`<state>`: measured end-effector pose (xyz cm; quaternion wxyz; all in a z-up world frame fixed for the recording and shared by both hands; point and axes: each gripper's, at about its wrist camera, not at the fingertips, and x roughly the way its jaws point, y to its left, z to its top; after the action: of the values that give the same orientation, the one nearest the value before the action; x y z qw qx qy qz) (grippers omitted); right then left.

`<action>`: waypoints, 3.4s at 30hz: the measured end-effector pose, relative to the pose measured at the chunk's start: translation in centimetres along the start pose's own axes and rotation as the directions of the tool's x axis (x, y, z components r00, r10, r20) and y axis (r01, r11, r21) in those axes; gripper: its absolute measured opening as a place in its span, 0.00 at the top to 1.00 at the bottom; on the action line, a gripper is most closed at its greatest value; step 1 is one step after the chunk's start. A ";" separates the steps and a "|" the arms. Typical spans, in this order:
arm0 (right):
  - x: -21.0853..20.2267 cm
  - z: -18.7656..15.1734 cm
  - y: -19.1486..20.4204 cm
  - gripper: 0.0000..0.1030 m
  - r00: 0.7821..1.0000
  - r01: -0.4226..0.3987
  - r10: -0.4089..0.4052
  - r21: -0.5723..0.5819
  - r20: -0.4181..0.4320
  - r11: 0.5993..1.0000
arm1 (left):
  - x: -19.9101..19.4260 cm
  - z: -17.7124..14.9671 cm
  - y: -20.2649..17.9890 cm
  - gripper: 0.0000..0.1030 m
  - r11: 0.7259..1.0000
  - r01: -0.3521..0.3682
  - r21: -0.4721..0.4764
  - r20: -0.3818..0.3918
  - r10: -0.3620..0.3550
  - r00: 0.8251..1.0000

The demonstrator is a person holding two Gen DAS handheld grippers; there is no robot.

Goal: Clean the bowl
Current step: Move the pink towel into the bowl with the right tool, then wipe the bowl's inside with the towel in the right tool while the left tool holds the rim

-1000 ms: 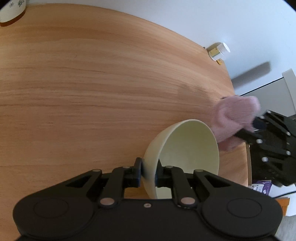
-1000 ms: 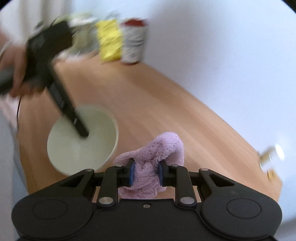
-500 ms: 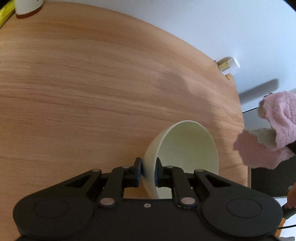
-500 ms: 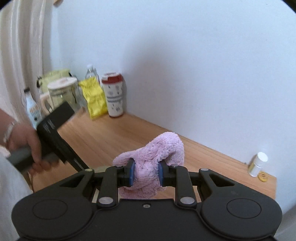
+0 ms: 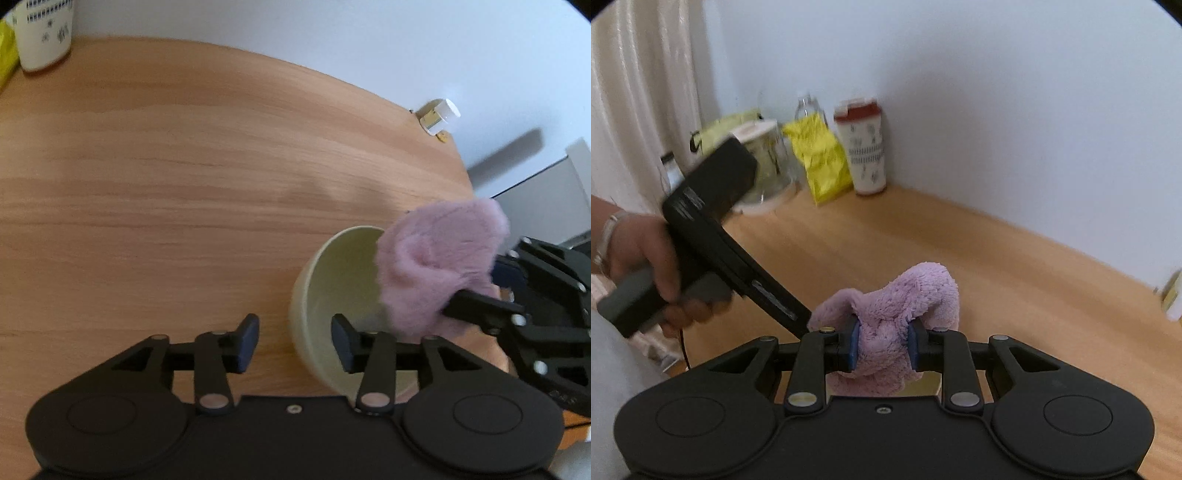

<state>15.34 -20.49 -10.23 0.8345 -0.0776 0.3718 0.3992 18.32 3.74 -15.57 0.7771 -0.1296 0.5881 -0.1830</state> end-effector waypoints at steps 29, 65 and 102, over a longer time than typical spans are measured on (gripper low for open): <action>4.8 2.2 1.6 0.60 0.968 0.085 -0.128 -0.201 -0.216 0.976 | -1.7 0.0 -4.2 0.09 0.929 -0.165 0.332 0.120 0.132 0.984; 6.4 2.5 0.6 0.92 0.973 -0.058 0.039 -0.075 -0.227 0.995 | -1.9 -1.5 -4.0 0.78 0.981 -0.047 0.187 0.079 0.032 0.996; 6.3 3.3 0.3 0.92 0.972 0.039 -0.068 -0.130 -0.225 0.991 | -2.5 -1.6 -4.6 0.86 0.983 -0.063 0.175 0.058 0.053 0.997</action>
<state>19.51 -15.07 -12.11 0.7902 -0.1848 0.4376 0.3873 15.57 0.74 -11.89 0.8058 -0.0476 0.5524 -0.2083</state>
